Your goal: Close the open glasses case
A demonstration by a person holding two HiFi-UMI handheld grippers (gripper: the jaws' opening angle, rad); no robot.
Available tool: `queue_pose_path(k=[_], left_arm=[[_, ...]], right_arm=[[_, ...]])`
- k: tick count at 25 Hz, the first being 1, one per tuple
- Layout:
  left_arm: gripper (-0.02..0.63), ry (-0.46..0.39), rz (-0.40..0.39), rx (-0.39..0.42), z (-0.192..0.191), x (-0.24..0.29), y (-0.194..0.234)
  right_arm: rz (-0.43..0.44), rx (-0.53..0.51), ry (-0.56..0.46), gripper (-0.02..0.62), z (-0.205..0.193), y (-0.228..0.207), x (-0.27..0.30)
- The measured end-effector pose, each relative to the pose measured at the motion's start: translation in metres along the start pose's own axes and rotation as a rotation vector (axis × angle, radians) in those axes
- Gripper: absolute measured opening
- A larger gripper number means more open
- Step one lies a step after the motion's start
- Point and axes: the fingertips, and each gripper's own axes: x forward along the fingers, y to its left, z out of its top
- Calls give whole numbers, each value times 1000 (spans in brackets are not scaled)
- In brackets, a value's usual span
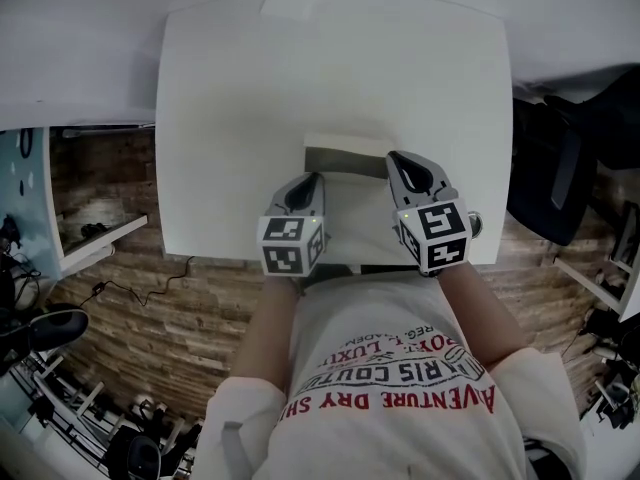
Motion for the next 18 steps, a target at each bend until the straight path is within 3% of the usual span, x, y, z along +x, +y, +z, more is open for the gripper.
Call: queue_pose_path(k=[18], left_arm=[[8, 8, -122, 50, 0, -2, 3]], right_arm=[[-119, 114, 40, 12, -53, 25, -2]])
